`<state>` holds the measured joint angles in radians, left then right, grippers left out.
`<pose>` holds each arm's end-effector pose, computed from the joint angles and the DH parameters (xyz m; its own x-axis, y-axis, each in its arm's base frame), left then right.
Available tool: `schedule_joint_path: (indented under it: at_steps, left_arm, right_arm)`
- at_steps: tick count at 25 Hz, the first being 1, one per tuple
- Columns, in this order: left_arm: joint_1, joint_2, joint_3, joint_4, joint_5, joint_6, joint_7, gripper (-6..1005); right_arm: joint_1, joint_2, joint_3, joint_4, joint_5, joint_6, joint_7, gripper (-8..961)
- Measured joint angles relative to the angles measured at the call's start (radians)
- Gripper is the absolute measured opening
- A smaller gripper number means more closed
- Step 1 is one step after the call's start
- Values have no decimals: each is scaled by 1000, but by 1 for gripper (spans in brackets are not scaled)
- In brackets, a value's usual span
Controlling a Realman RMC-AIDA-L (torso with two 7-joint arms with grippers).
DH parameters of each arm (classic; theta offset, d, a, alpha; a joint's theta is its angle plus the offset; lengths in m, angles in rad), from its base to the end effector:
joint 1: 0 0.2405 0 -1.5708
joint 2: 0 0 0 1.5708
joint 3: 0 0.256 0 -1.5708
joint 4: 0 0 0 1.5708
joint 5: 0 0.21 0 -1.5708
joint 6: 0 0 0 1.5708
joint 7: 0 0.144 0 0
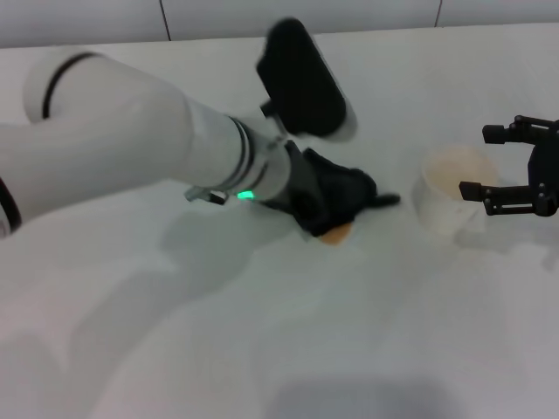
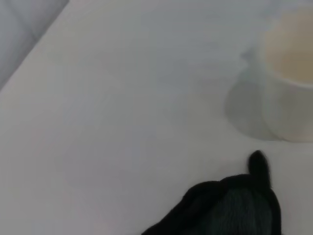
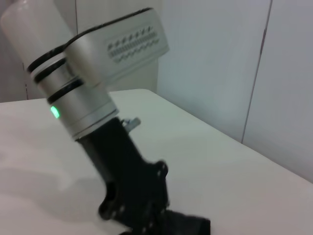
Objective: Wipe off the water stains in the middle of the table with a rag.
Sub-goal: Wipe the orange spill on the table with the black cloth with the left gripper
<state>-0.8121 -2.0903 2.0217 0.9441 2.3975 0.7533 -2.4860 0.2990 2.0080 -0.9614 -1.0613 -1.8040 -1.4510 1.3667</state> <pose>-0.1283 0.3713 -0.1400 0.9616 0.1673 -0.2173 0.0674 -0.9123 -0.4040 0.2711 0.3233 0.0641 0.9287 -0.1091 -0.3545 -0.2651 -0.8637 -0.4287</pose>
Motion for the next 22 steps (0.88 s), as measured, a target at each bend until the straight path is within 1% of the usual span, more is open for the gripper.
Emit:
schedule_joint_path:
  at_steps: [2,5,11,16,22]
  left_arm:
    - [3,-1,37,11,-8,-4,23,64]
    - [19,-1,65,46,-13,-6,59,64]
    - [92,1,65,144,-15,-3,152,64]
    - [91,1,58,130,-13,4,155,63]
    - [71,1,-3,81,17,15,114,63]
  right_arm:
    - [0,0,1,0,0,0,0,868]
    - [-2,0,1,0,0,0,0,868]
    - [-4,0,1,0,0,0,0,868]
    - [-2,0,1,0,0,0,0,868]
    - [-3,-1,1,-1,0,0,0,868]
